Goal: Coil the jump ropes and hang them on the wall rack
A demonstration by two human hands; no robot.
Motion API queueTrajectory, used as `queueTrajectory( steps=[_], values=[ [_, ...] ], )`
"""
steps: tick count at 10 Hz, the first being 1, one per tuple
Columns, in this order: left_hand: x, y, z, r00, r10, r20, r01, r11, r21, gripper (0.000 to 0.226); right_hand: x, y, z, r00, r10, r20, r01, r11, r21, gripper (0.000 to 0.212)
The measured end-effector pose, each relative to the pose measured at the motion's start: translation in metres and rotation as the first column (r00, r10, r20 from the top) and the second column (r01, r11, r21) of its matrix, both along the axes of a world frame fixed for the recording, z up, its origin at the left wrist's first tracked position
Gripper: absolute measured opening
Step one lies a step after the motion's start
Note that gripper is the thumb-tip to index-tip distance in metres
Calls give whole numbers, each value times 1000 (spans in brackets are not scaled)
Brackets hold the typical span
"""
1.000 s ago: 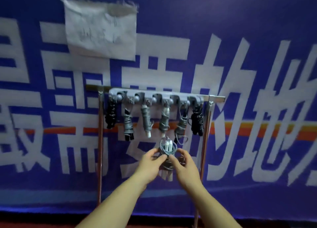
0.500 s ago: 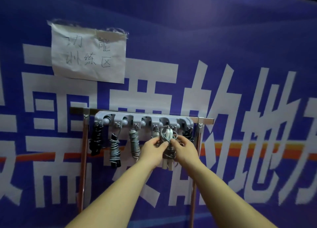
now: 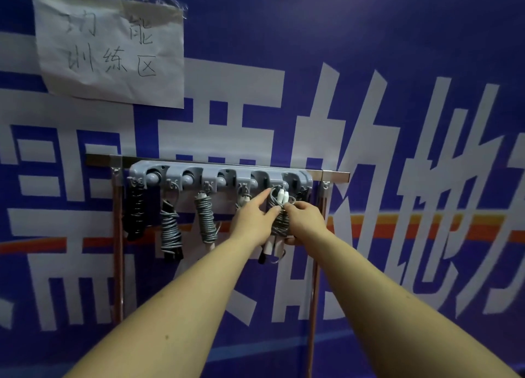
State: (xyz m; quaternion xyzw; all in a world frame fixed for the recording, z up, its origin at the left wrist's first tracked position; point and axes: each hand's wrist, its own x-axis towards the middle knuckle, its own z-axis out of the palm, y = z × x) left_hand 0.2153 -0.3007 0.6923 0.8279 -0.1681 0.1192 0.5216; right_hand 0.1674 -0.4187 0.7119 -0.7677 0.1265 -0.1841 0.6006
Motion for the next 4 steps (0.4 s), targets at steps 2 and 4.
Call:
queueTrajectory(
  steps=[2,4],
  values=[
    [5,2,-11,997,26,67,-33,994,104,56,7,-4,-11,998,43,-52,-44,999,-21,20],
    [-2,9,-16,975,123,187,-146,983,114,50,9,1,-22,1000,-9,-12,8,993,-118,26]
  ],
)
